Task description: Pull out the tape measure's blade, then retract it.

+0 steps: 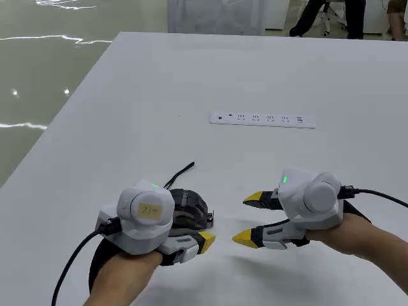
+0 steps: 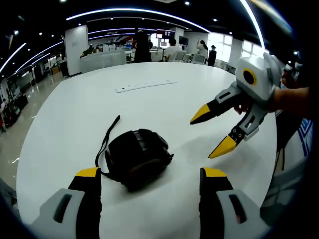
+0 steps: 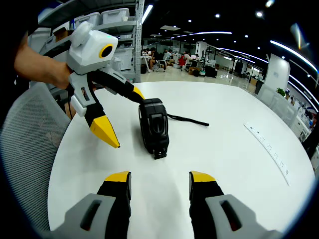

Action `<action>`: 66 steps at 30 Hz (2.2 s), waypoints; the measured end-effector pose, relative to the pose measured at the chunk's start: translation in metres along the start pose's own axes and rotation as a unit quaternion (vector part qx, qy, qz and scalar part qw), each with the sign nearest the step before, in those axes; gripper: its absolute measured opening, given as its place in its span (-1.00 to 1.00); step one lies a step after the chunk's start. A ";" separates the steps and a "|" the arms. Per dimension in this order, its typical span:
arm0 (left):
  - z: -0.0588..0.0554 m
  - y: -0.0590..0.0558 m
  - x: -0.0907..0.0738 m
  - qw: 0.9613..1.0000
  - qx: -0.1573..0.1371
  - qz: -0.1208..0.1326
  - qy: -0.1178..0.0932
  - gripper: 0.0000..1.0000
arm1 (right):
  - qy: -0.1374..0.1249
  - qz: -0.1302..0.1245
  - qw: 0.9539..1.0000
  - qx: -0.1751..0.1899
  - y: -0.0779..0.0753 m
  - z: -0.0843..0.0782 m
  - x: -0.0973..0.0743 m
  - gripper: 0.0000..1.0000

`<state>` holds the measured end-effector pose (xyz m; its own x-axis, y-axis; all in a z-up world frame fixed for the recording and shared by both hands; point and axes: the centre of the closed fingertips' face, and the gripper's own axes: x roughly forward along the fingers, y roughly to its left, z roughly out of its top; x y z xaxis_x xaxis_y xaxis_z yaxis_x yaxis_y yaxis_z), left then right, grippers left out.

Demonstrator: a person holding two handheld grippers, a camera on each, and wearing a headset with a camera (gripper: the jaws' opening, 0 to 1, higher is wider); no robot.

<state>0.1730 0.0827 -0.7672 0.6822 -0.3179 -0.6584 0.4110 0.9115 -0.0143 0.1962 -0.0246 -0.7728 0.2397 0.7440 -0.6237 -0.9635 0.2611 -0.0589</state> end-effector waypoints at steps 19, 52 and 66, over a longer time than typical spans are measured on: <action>0.009 -0.014 -0.027 0.997 0.050 -0.053 -0.006 0.78 | -0.012 -0.074 0.995 0.070 -0.001 -0.015 -0.049 0.22; -0.001 0.000 -0.064 0.991 0.084 -0.097 -0.049 0.98 | -0.035 -0.121 0.988 0.086 0.012 -0.045 -0.120 0.64; -0.011 0.013 -0.077 0.990 0.085 -0.095 -0.055 0.98 | -0.047 -0.128 0.986 0.095 0.015 -0.048 -0.129 0.69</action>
<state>0.1189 0.1217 -0.7248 0.6401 -0.5146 -0.5704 0.6279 0.7783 0.0026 0.1453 -0.1461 -0.7304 0.4911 0.6905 -0.5311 -0.8326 0.5513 -0.0532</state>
